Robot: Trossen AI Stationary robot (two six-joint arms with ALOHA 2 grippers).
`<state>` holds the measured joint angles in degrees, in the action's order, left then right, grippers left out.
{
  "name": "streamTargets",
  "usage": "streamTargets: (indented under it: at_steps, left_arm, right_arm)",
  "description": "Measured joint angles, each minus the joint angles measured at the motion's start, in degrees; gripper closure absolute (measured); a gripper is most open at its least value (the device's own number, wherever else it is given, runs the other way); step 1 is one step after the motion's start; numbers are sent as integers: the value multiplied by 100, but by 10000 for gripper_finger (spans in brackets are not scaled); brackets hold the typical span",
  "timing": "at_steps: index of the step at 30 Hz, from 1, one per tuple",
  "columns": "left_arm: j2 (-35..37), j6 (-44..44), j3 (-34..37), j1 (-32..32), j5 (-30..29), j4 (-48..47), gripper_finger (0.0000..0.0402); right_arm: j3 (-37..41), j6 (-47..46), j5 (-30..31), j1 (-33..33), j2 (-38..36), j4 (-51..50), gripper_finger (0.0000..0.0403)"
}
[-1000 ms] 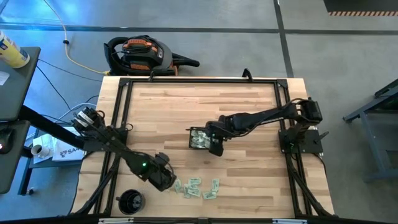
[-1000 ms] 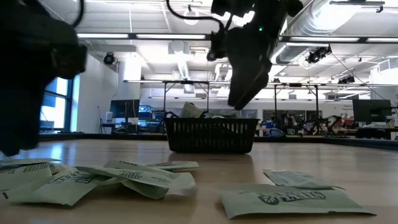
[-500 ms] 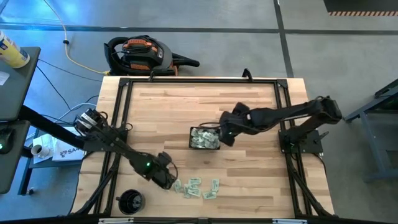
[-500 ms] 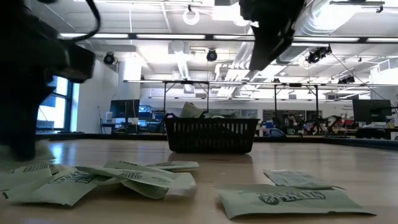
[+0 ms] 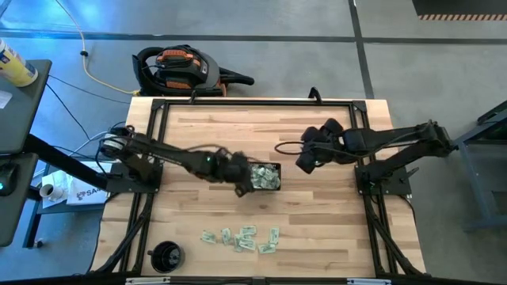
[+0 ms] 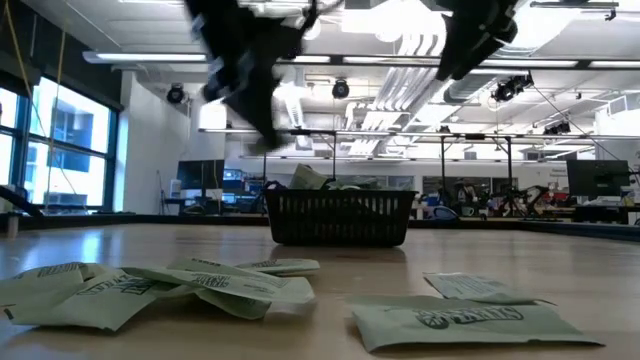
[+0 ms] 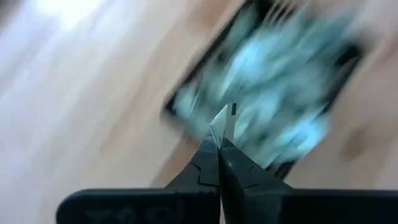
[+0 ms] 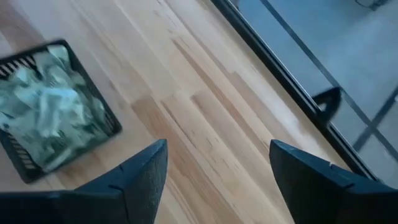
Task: Pick and place Stevia / Truvia into bins
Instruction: Put the green stevia packet into the black basket
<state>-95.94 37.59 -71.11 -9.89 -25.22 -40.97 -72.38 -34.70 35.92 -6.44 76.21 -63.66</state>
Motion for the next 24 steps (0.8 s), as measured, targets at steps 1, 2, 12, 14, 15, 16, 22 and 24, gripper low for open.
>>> streamTargets:
  at_steps: [1,2,12,14,15,16,22,24]
  left_arm:
    - [10,-344,-151,76,25,170,375]
    - [10,-654,-251,162,110,391,375]
    - [-929,-670,-479,907,1643,811,337]
    - [-1032,-580,-479,929,1927,705,324]
    - [-1037,-534,-479,925,2096,715,316]
    - [-1037,-470,-479,917,2182,727,307]
    - [-773,-106,-983,672,1695,-118,241]
    - [-685,-136,-1205,552,1535,-662,217]
  right_arm:
    - [0,-72,4,-17,-15,-128,132]
    - [0,-138,23,-46,-17,-257,132]
    - [20,-578,170,-307,-13,-544,135]
    - [20,-581,153,-310,-13,-526,134]
    - [20,-581,145,-310,-10,-511,134]
    - [20,-581,120,-310,-7,-510,134]
    - [17,-83,-638,-264,61,-280,135]
    - [17,408,-1104,-337,194,-68,134]
